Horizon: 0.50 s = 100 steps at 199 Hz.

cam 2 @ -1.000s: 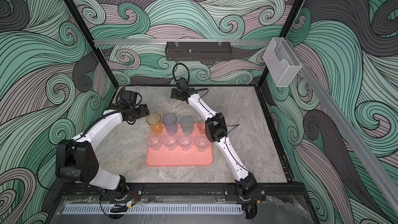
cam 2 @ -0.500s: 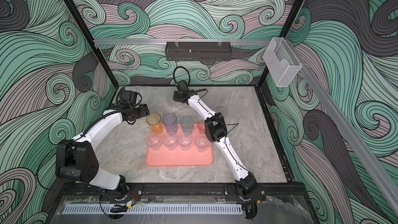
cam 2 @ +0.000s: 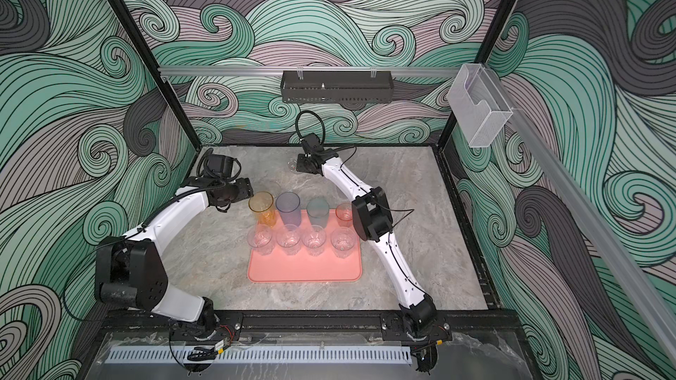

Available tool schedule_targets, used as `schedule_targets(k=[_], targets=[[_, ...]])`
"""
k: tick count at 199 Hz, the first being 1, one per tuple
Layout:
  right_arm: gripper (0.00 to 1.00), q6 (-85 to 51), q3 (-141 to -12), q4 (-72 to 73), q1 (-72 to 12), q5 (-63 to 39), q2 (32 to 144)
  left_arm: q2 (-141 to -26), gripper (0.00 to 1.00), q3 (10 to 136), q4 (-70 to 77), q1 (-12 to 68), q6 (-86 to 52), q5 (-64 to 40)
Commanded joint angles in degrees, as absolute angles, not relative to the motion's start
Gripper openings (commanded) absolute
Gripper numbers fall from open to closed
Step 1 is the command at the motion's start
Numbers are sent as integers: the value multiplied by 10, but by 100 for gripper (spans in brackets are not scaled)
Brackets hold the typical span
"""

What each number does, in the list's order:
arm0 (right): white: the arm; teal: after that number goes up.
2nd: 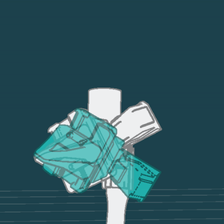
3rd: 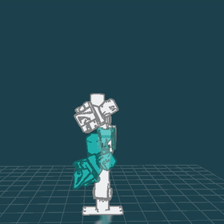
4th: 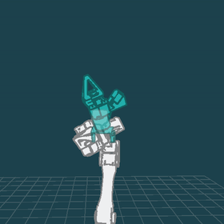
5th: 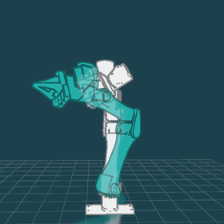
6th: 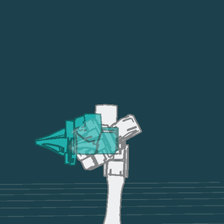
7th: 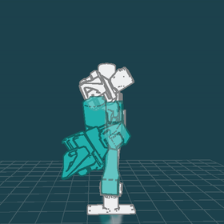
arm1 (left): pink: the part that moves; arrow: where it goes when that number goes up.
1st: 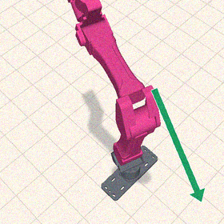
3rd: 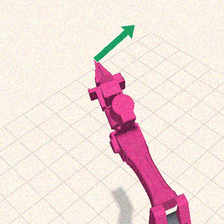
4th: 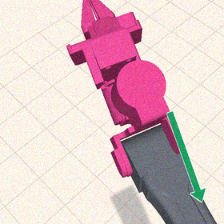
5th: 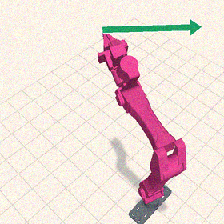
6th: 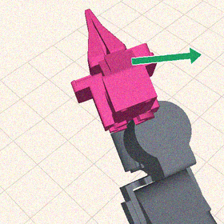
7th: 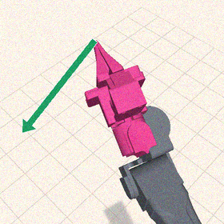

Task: Place the glasses into the tray
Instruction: Pick up the glass from the top-center of the table.

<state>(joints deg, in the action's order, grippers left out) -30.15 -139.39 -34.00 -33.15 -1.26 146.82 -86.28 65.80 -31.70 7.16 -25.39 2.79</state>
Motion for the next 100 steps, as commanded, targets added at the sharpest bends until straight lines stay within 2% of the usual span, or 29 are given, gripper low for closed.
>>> schedule_targets(k=[1, 65, 100], targets=[[0, -275, -1397, -341, -329, 1, 1412, -851, 75, 657, -322, 69, -242, 52], [0, -230, -1388, -439, -337, 27, 1305, -819, 75, 706, -383, 68, -236, 80], [1, -222, -1319, -476, -352, 52, 1203, -743, 75, 700, -381, 69, -230, 48]])
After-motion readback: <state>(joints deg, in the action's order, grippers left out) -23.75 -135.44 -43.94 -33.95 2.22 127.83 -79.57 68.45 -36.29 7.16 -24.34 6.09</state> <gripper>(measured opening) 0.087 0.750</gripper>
